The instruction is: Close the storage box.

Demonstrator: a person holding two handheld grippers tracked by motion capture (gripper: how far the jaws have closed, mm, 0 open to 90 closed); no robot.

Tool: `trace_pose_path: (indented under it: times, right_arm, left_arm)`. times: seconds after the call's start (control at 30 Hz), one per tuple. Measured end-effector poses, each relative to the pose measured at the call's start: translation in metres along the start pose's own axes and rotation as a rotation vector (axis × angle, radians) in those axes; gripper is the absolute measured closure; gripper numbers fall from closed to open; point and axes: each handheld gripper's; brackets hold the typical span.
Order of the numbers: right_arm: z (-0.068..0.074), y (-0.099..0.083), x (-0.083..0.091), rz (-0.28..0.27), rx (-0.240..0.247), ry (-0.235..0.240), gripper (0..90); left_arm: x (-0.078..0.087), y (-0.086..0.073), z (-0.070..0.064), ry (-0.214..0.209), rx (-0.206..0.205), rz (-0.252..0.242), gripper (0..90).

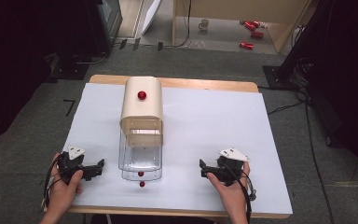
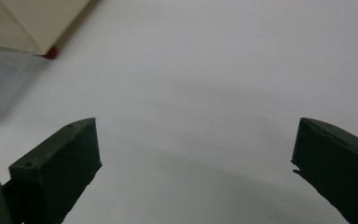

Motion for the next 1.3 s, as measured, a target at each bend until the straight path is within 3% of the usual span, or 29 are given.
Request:
trace_pose_path:
  times: [0.47,0.87,1.0,1.27,1.3]
  right_arm:
    - [0.073,0.007,0.015,-0.044,0.119,0.199,0.6]
    - [0.108,0.008,0.014,-0.046,0.174,0.271,0.7]
    - [0.118,0.007,0.010,-0.061,0.198,0.273,14.2]
    - [0.140,0.008,0.011,-0.093,0.264,0.358,32.3]
    - [0.143,0.010,0.013,-0.097,0.275,0.349,35.5]
  left_arm:
    - [0.000,0.000,0.000,0.000,0.000,0.000,0.0]
    - [0.000,0.000,0.000,0.001,0.000,0.000,0.0]
    - [0.000,0.000,0.000,0.001,0.000,0.000,0.0]
    - [0.000,0.000,0.000,0.001,0.000,-0.001,0.0]
    - [0.000,0.000,0.000,0.000,0.001,-0.002,0.0]
Point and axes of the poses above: each handheld gripper's, and its own axes: x roughly backward along the jaws, y roughly out of its top, z roughly to its left, and after that the axes turned 9 degrees about -y, right-handed
